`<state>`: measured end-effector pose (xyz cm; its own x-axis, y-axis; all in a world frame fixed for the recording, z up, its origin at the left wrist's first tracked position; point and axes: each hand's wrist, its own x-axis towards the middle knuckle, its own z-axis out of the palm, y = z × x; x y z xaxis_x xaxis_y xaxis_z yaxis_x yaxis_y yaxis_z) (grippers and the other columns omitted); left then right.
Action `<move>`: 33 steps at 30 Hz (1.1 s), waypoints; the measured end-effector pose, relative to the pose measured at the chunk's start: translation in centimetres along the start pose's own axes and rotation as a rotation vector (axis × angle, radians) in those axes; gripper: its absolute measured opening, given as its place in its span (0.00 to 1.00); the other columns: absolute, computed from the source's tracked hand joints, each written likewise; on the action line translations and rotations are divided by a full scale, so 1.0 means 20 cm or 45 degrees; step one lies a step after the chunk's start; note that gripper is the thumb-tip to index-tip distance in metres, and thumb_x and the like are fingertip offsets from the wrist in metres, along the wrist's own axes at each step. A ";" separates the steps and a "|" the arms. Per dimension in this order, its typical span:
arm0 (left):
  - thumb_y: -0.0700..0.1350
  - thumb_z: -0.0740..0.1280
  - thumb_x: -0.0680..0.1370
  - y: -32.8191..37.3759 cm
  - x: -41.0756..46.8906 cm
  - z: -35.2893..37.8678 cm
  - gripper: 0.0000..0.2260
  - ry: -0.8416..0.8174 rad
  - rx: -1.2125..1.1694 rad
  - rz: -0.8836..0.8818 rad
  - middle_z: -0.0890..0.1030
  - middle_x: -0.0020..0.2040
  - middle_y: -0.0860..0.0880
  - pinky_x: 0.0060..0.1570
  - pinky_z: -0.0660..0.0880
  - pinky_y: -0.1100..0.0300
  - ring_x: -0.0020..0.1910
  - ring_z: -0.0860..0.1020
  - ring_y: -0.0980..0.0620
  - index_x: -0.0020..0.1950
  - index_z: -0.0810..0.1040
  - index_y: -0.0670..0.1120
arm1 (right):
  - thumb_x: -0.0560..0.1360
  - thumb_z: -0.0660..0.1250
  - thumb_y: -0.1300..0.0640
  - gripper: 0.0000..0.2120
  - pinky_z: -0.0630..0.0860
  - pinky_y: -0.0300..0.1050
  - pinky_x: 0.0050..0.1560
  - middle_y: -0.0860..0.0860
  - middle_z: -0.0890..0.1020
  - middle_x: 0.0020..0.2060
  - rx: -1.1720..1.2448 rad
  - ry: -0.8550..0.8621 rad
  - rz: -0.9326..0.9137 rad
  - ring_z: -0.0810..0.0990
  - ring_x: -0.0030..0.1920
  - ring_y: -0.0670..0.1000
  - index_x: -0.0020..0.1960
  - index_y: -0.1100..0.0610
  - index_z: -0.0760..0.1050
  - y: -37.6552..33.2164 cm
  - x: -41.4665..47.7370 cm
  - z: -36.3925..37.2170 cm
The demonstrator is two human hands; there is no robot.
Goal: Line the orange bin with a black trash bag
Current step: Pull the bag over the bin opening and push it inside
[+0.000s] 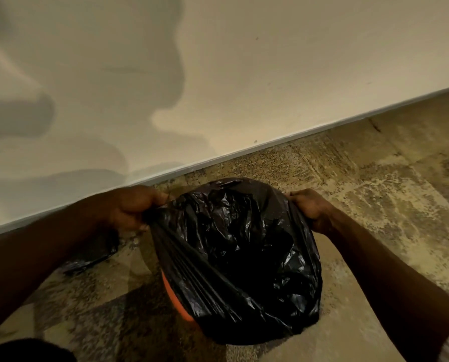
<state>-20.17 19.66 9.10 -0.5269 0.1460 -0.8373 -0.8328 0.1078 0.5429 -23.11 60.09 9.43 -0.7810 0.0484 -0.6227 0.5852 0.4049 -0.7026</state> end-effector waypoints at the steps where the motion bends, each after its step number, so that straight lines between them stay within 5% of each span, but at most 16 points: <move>1: 0.34 0.63 0.79 -0.05 0.00 -0.01 0.08 -0.003 -0.012 0.032 0.83 0.53 0.34 0.69 0.77 0.40 0.51 0.84 0.39 0.52 0.82 0.35 | 0.82 0.67 0.63 0.11 0.76 0.43 0.33 0.61 0.82 0.37 0.019 -0.018 0.000 0.79 0.29 0.52 0.50 0.73 0.82 0.01 0.00 0.00; 3: 0.36 0.66 0.79 -0.16 0.02 -0.06 0.12 -0.040 -0.133 0.106 0.81 0.60 0.33 0.69 0.77 0.41 0.57 0.84 0.38 0.62 0.80 0.36 | 0.83 0.65 0.65 0.11 0.75 0.42 0.29 0.57 0.81 0.32 0.043 -0.016 0.007 0.78 0.26 0.50 0.50 0.71 0.82 0.04 0.02 -0.01; 6: 0.47 0.74 0.78 -0.33 0.13 -0.19 0.17 -0.236 -0.151 0.108 0.73 0.75 0.33 0.79 0.63 0.34 0.77 0.70 0.32 0.68 0.82 0.54 | 0.83 0.62 0.66 0.13 0.75 0.39 0.26 0.54 0.81 0.28 0.101 -0.043 0.003 0.77 0.25 0.49 0.44 0.67 0.82 0.08 0.01 -0.01; 8: 0.50 0.83 0.70 -0.45 0.10 -0.21 0.24 -0.289 -0.206 0.199 0.75 0.72 0.36 0.80 0.58 0.32 0.74 0.71 0.35 0.65 0.83 0.51 | 0.84 0.61 0.64 0.14 0.77 0.41 0.28 0.56 0.81 0.33 0.228 -0.099 0.016 0.79 0.28 0.51 0.44 0.66 0.81 0.13 0.02 -0.01; 10: 0.42 0.85 0.67 -0.48 -0.05 -0.10 0.25 -0.329 -0.316 0.269 0.78 0.65 0.35 0.79 0.60 0.31 0.66 0.77 0.37 0.61 0.83 0.42 | 0.85 0.60 0.63 0.15 0.82 0.45 0.33 0.59 0.82 0.39 0.376 -0.183 0.041 0.81 0.33 0.55 0.47 0.67 0.82 0.16 0.02 -0.02; 12: 0.35 0.74 0.74 -0.51 -0.12 -0.03 0.11 -0.449 -0.340 0.322 0.84 0.58 0.36 0.66 0.79 0.37 0.57 0.85 0.39 0.56 0.87 0.40 | 0.85 0.61 0.60 0.15 0.85 0.50 0.41 0.62 0.84 0.44 0.465 -0.245 0.072 0.83 0.39 0.59 0.51 0.67 0.84 0.21 0.01 -0.02; 13: 0.32 0.68 0.77 -0.52 -0.13 0.00 0.12 -0.482 -0.382 0.340 0.86 0.59 0.37 0.58 0.84 0.44 0.56 0.87 0.41 0.56 0.88 0.40 | 0.85 0.61 0.58 0.16 0.85 0.51 0.43 0.62 0.85 0.45 0.512 -0.263 0.088 0.84 0.41 0.59 0.53 0.66 0.85 0.23 0.01 -0.02; 16: 0.30 0.64 0.80 -0.57 -0.17 0.04 0.15 -0.492 -0.424 0.334 0.85 0.64 0.37 0.55 0.86 0.49 0.59 0.87 0.42 0.60 0.87 0.39 | 0.86 0.61 0.54 0.18 0.86 0.51 0.44 0.60 0.87 0.46 0.638 -0.302 0.106 0.87 0.41 0.58 0.58 0.65 0.85 0.29 -0.03 -0.02; 20: 0.30 0.69 0.76 -0.65 -0.13 0.02 0.22 -0.454 -0.399 0.349 0.80 0.71 0.34 0.64 0.80 0.43 0.68 0.81 0.37 0.70 0.79 0.37 | 0.86 0.60 0.54 0.18 0.85 0.47 0.35 0.58 0.88 0.40 0.771 -0.314 0.058 0.88 0.35 0.55 0.56 0.64 0.84 0.35 -0.10 -0.02; 22: 0.30 0.76 0.72 -0.68 -0.11 0.01 0.28 -0.491 -0.386 0.363 0.79 0.71 0.32 0.64 0.80 0.43 0.72 0.77 0.33 0.72 0.76 0.35 | 0.86 0.62 0.50 0.17 0.85 0.48 0.37 0.58 0.89 0.45 0.847 -0.308 0.026 0.89 0.39 0.55 0.63 0.62 0.81 0.36 -0.13 -0.02; 25: 0.25 0.69 0.76 -0.66 -0.15 0.10 0.14 -0.323 -0.211 0.401 0.89 0.52 0.38 0.49 0.86 0.54 0.54 0.86 0.38 0.53 0.88 0.39 | 0.81 0.70 0.43 0.29 0.83 0.56 0.59 0.61 0.83 0.65 0.873 -0.352 -0.007 0.84 0.62 0.61 0.73 0.62 0.76 0.39 -0.15 -0.04; 27: 0.20 0.61 0.76 -0.61 -0.19 0.19 0.25 -0.014 0.048 0.451 0.85 0.29 0.46 0.29 0.79 0.66 0.34 0.82 0.48 0.29 0.85 0.42 | 0.81 0.71 0.45 0.30 0.81 0.58 0.62 0.62 0.80 0.69 0.871 -0.341 -0.032 0.80 0.67 0.63 0.75 0.64 0.73 0.41 -0.16 -0.06; 28: 0.19 0.60 0.75 -0.59 -0.21 0.21 0.27 0.086 0.152 0.461 0.81 0.24 0.47 0.25 0.76 0.68 0.30 0.80 0.50 0.25 0.81 0.43 | 0.83 0.69 0.49 0.27 0.82 0.56 0.59 0.63 0.80 0.68 0.873 -0.345 -0.059 0.82 0.64 0.62 0.75 0.65 0.73 0.42 -0.16 -0.06; 31: 0.24 0.67 0.75 -0.51 -0.22 0.21 0.14 0.259 0.329 0.483 0.86 0.33 0.46 0.27 0.79 0.66 0.34 0.82 0.49 0.42 0.84 0.41 | 0.86 0.59 0.63 0.13 0.85 0.51 0.47 0.61 0.82 0.54 0.866 -0.340 -0.119 0.86 0.48 0.57 0.65 0.69 0.76 0.42 -0.18 -0.06; 33: 0.28 0.68 0.77 -0.45 -0.21 0.16 0.08 0.336 0.262 0.480 0.85 0.35 0.43 0.24 0.76 0.62 0.29 0.81 0.51 0.45 0.82 0.39 | 0.85 0.59 0.67 0.12 0.85 0.53 0.48 0.63 0.82 0.54 0.765 -0.293 -0.144 0.85 0.48 0.59 0.64 0.70 0.76 0.43 -0.18 -0.07</move>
<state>-9.98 21.29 7.93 -0.8318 -0.0382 -0.5537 -0.5393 0.2912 0.7902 -15.53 64.62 6.19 -0.8171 -0.1885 -0.5448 0.5745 -0.1883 -0.7966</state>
